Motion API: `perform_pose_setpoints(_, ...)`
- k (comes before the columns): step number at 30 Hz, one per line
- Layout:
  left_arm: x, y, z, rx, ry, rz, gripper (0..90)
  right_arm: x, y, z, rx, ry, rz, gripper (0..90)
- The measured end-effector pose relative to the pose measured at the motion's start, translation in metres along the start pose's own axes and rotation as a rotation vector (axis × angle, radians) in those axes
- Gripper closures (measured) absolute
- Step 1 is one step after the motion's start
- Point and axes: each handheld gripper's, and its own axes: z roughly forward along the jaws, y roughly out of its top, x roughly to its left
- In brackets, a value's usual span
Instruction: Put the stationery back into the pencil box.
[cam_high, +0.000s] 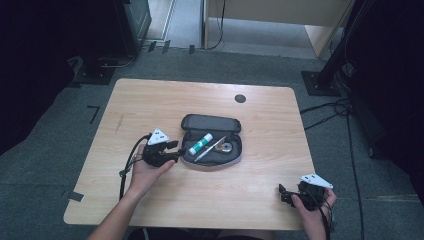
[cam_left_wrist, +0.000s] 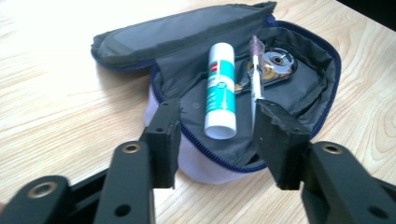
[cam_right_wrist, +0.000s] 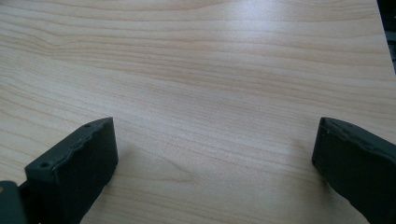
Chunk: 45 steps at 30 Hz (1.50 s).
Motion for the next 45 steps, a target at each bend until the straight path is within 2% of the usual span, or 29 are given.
perform_pose_setpoints(5, 0.008, -0.005, -0.009, -0.001, 0.039, -0.032, 40.1, 0.0, 0.0, 0.0, 0.001, 0.0, -0.001, 0.0)
perform_pose_setpoints(12, 0.017, -0.014, -0.022, 0.002, 0.102, -0.048, 25.9, 0.0, 0.0, 0.0, 0.0, 0.0, 0.0, 0.0)
perform_pose_setpoints(13, 0.018, -0.015, -0.023, 0.004, 0.108, -0.055, 20.8, 0.0, 0.0, 0.0, 0.0, 0.0, 0.0, 0.0)
perform_pose_setpoints(14, 0.019, -0.016, -0.025, 0.002, 0.113, -0.055, 20.8, 0.0, 0.0, 0.0, 0.0, 0.0, 0.0, 0.0)
perform_pose_setpoints(16, 0.021, -0.02, -0.029, 0.005, 0.119, -0.056, 14.2, 0.0, 0.0, 0.0, 0.0, 0.0, 0.0, 0.0)
perform_pose_setpoints(19, 0.022, -0.023, -0.033, -0.002, 0.128, -0.061, 11.6, 0.0, 0.0, 0.0, 0.0, 0.0, 0.0, 0.0)
perform_pose_setpoints(23, 0.026, -0.031, -0.04, -0.007, 0.142, -0.087, 7.1, 0.0, 0.0, 0.0, 0.0, 0.0, 0.0, 0.0)
perform_pose_setpoints(24, 0.027, -0.032, -0.042, -0.002, 0.145, -0.09, 3.6, 0.0, 0.0, 0.0, 0.0, 0.0, -0.002, 0.0)
perform_pose_setpoints(27, 0.032, -0.041, -0.048, -0.012, 0.154, -0.12, 3.0, 0.0, 0.0, 0.0, 0.0, -0.003, 0.0, 0.0)
perform_pose_setpoints(36, 0.039, -0.058, -0.059, -0.011, 0.16, -0.16, 0.0, 0.0, 0.0, 0.0, 0.003, -0.009, 0.009, 0.0)
perform_pose_setpoints(45, 0.05, -0.082, -0.077, -0.007, 0.215, -0.203, 0.0, 0.0, 0.0, 0.0, 0.003, -0.009, 0.009, 0.0)
